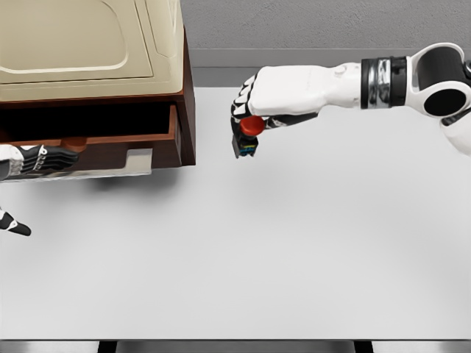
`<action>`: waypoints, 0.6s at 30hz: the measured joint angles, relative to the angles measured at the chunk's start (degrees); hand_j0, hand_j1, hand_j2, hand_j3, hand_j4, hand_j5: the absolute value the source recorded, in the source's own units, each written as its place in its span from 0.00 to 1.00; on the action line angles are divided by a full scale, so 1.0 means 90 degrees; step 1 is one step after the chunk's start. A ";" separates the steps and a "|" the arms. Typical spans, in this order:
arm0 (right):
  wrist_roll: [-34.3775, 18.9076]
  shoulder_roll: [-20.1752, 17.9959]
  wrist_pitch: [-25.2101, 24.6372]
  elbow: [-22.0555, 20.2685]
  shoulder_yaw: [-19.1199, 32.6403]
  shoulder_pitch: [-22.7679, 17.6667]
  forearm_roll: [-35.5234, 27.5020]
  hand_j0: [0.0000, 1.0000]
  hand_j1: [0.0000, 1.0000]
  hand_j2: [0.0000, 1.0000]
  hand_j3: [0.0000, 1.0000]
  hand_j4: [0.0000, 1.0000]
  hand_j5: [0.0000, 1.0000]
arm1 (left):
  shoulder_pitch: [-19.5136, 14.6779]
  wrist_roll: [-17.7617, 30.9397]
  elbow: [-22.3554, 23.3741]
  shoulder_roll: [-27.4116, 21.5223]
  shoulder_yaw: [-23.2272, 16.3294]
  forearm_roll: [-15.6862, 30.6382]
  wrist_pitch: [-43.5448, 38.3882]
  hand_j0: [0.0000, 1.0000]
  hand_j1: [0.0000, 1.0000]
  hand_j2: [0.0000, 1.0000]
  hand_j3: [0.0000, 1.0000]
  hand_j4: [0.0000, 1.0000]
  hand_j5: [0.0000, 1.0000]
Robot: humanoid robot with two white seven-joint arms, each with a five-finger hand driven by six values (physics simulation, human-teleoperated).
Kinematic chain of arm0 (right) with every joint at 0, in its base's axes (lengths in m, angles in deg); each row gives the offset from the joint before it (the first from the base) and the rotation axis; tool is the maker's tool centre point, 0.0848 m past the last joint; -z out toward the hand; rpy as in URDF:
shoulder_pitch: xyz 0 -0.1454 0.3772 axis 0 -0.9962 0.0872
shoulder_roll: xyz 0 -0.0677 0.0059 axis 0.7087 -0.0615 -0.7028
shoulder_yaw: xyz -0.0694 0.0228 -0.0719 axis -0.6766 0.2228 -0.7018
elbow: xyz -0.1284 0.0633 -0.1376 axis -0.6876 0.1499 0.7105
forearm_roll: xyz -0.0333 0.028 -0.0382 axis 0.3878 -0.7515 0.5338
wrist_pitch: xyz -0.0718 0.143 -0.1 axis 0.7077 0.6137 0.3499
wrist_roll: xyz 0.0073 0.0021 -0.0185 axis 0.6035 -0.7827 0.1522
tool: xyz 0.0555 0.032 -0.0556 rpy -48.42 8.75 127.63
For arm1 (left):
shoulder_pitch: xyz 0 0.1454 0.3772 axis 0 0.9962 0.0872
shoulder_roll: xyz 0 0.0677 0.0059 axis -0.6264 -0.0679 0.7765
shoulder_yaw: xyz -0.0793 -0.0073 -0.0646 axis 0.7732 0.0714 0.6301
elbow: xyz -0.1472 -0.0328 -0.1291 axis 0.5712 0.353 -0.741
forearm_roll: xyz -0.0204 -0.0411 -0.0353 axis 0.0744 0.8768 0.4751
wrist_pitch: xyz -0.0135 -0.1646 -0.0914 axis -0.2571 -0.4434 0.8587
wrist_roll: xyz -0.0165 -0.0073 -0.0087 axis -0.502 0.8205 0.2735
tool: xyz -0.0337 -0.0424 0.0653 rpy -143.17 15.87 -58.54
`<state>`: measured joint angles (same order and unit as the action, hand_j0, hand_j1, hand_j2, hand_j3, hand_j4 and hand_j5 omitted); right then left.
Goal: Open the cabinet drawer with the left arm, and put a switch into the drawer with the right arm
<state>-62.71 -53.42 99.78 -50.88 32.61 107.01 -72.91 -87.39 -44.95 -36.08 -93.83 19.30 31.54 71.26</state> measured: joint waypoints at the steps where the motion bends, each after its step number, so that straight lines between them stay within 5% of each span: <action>1: -0.0001 0.0012 0.0002 0.0001 -0.0001 0.0039 -0.0006 0.50 0.50 0.50 0.50 0.50 0.50 | 0.0034 -0.0002 0.0000 0.0005 0.0006 0.0019 0.0001 1.00 1.00 1.00 1.00 1.00 1.00; 18: 0.0001 0.0474 -0.0381 0.0006 -0.0235 0.0713 -0.0045 0.50 0.50 0.50 0.50 0.50 0.50 | 0.0221 0.0010 -0.0021 -0.0125 0.0042 0.0268 0.0014 1.00 1.00 1.00 1.00 1.00 1.00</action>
<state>-62.70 -49.15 96.35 -50.83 30.50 113.42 -73.31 -85.41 -44.86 -36.27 -94.96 19.67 33.96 71.38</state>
